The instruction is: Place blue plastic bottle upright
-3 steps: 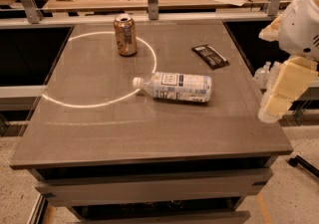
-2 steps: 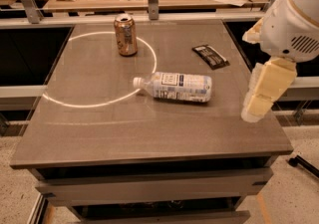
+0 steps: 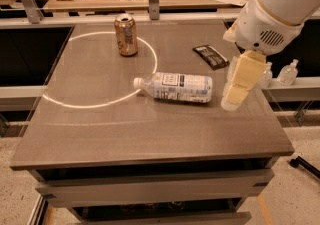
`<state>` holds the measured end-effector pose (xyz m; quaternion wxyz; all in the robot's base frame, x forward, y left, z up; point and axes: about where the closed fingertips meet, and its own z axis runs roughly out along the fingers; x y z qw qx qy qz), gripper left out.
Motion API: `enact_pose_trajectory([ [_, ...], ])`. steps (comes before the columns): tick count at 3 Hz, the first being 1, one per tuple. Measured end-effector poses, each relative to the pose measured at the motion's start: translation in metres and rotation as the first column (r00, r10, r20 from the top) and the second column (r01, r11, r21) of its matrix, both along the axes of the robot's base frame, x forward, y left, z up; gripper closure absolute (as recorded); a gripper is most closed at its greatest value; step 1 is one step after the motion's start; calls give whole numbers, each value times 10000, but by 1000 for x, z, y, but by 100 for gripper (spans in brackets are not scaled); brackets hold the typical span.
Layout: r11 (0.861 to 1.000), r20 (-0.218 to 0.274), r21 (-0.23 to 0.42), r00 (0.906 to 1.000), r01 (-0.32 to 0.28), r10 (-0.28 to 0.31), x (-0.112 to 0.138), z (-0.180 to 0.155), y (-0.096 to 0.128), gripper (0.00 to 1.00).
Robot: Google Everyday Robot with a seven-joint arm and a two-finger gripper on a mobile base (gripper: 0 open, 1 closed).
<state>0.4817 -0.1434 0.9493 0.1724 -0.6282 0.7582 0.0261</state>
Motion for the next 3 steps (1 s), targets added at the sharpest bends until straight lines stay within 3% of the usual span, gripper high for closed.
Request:
enact_pose_trajectory([
  [2, 9970, -304, -579, 9983, -517, 500, 29, -16, 44, 0],
  [3, 9961, -468, -772, 9981, -436, 401, 37, -33, 62, 0],
])
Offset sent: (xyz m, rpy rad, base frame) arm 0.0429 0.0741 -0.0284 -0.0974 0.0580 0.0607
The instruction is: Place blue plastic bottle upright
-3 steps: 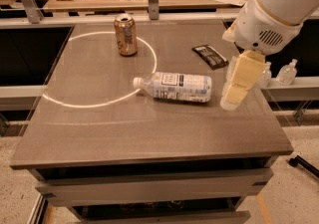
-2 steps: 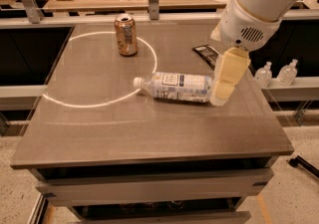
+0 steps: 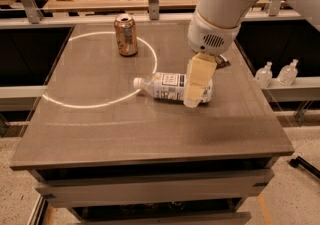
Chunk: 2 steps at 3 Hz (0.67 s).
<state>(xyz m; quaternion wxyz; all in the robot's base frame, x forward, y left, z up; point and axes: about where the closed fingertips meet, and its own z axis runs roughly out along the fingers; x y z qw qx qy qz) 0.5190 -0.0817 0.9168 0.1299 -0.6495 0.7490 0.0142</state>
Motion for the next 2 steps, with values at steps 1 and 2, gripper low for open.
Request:
enact_pose_trajectory([
  [1, 9989, -362, -452, 9992, 157, -173, 12, -26, 6, 0],
  [2, 9956, -659, -870, 9970, 357, -415, 25, -42, 7, 0],
])
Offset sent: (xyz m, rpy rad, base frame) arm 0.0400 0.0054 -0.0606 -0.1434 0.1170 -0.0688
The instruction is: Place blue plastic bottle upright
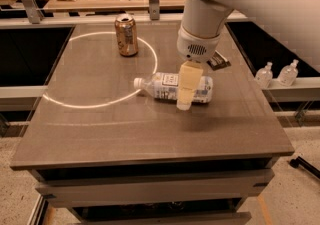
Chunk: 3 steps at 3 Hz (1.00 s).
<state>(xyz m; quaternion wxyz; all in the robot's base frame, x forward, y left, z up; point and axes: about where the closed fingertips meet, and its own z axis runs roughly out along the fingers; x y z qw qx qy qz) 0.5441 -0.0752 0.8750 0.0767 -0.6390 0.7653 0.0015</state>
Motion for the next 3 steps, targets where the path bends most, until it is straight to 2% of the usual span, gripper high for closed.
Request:
enact_pose_trajectory([
  [2, 9984, -302, -448, 9989, 340, -354, 9, -19, 15, 0],
  [3, 9978, -431, -524, 9981, 415, -437, 7, -23, 27, 18],
])
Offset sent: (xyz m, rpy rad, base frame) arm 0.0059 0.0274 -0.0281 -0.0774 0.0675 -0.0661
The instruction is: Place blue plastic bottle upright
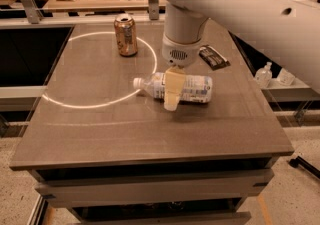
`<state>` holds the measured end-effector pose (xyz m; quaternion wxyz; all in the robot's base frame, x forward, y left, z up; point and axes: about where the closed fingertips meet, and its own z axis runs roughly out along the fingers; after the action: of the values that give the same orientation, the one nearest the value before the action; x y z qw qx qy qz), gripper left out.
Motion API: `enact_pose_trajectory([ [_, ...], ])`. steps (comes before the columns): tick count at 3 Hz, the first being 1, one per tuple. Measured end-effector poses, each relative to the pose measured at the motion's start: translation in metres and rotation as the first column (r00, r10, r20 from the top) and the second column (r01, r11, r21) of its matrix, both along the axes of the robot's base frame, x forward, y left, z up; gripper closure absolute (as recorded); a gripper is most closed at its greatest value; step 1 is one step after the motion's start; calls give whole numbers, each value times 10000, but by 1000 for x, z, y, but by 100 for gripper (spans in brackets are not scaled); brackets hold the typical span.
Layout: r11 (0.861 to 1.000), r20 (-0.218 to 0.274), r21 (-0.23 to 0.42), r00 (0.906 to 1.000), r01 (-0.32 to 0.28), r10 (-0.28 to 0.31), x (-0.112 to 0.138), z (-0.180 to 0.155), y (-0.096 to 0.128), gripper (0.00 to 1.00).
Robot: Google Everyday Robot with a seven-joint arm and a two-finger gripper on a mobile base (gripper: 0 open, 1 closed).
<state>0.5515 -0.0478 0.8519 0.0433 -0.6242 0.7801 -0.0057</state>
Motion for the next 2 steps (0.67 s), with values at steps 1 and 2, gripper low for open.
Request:
enact_pose_trajectory([
  [1, 9998, -112, -177, 9999, -19, 17, -1, -4, 7, 41],
  [2, 9998, -178, -191, 9998, -60, 57, -2, -4, 6, 65],
])
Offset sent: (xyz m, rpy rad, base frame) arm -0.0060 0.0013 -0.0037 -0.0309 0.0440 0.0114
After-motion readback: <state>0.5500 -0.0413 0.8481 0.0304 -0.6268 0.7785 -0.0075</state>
